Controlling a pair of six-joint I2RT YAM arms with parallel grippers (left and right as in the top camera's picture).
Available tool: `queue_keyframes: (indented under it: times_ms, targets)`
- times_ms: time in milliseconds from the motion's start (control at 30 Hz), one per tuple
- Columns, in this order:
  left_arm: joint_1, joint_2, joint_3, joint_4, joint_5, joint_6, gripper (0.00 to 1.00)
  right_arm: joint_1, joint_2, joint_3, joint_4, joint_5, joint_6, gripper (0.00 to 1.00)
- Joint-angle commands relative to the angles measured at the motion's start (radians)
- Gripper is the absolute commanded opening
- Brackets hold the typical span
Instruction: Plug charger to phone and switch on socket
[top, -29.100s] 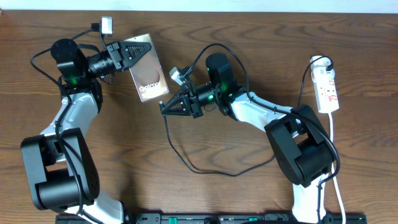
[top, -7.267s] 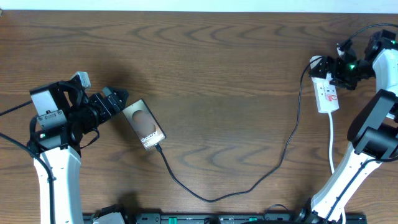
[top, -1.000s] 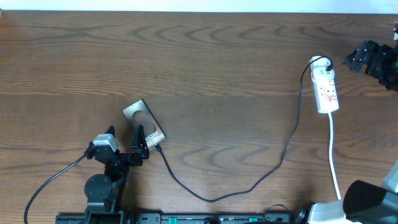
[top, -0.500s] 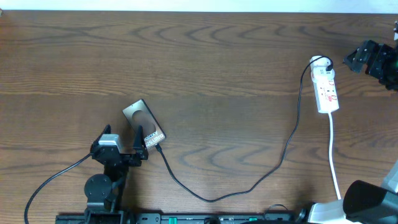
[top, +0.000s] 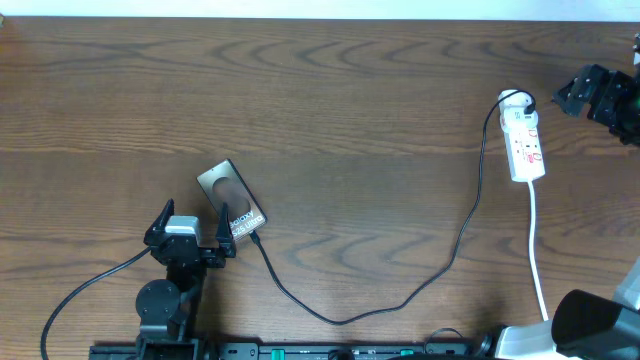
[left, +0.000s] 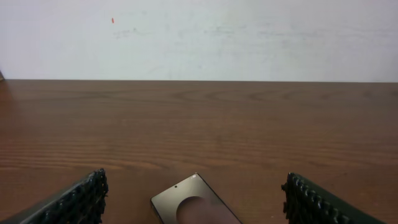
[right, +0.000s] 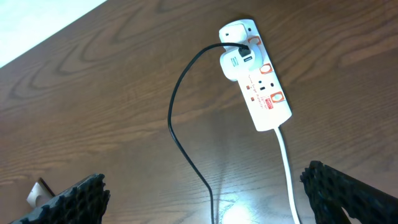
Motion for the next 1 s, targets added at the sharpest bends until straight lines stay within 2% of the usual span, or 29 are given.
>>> queue_keyframes:
  times_ms: [0, 967]
  targets:
    - [-0.005, -0.009, -0.011, -0.044, -0.002, 0.021, 0.88, 0.004, -0.004, 0.008, 0.0, 0.0, 0.006, 0.99]
    - [-0.005, -0.006, -0.011, -0.044, -0.002, 0.021, 0.88, 0.004, -0.004, 0.008, 0.0, 0.0, 0.006, 0.99]
